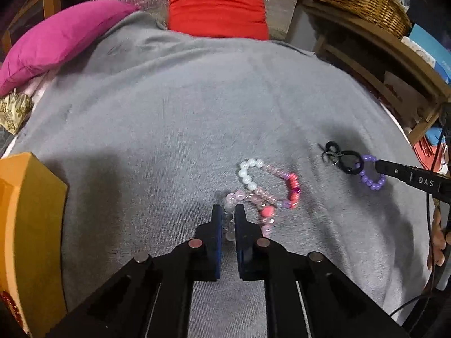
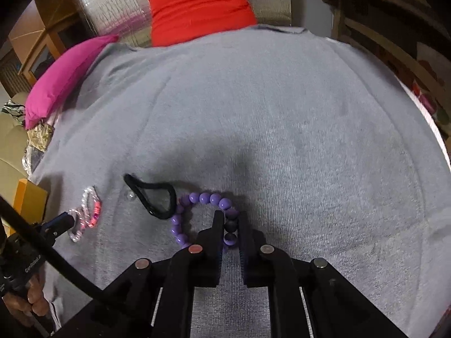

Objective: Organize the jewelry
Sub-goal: 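Lift both held bracelets off the bed toward the orange box, then carry both bracelets into the orange box and open both tools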

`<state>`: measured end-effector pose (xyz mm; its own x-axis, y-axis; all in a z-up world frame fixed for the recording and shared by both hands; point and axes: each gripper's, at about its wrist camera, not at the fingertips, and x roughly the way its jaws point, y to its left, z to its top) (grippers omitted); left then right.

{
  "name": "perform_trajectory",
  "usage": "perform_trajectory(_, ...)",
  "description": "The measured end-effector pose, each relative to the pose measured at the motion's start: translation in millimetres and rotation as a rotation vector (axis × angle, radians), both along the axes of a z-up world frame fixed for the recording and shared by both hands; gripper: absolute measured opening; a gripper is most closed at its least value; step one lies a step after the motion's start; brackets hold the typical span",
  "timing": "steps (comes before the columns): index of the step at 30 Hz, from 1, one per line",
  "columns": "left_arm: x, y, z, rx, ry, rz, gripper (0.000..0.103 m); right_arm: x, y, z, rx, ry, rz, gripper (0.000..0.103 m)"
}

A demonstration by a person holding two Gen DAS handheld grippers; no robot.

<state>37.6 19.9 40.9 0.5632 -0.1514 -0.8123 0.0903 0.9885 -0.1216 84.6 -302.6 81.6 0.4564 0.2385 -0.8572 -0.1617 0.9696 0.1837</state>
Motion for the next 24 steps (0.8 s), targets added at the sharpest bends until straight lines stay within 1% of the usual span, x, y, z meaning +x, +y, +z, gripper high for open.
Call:
perform_trajectory(5, -15, 4, 21, -0.006, -0.045, 0.003, 0.007, -7, 7, 15, 0.035, -0.047, 0.021, 0.01)
perform_trajectory(8, -24, 6, 29, -0.004, -0.065, 0.003, 0.007, -12, 15, 24, 0.059, -0.08, 0.048, 0.01)
perform_trajectory(13, -34, 12, 42, -0.012, -0.097, 0.019, 0.007, -26, 39, 36, 0.099, -0.127, 0.101, 0.011)
perform_trajectory(18, -50, 22, 63, -0.058, -0.147, 0.037, 0.007, -36, 60, 46, 0.163, -0.141, 0.152, 0.011)
perform_trajectory(21, -63, 30, 80, -0.084, -0.193, 0.038, 0.007, -44, 76, 52, 0.177, -0.16, 0.183, 0.011)
perform_trajectory(24, -79, 42, 95, -0.104, -0.24, 0.046, 0.007, -55, 95, 62, 0.216, -0.174, 0.223, 0.011)
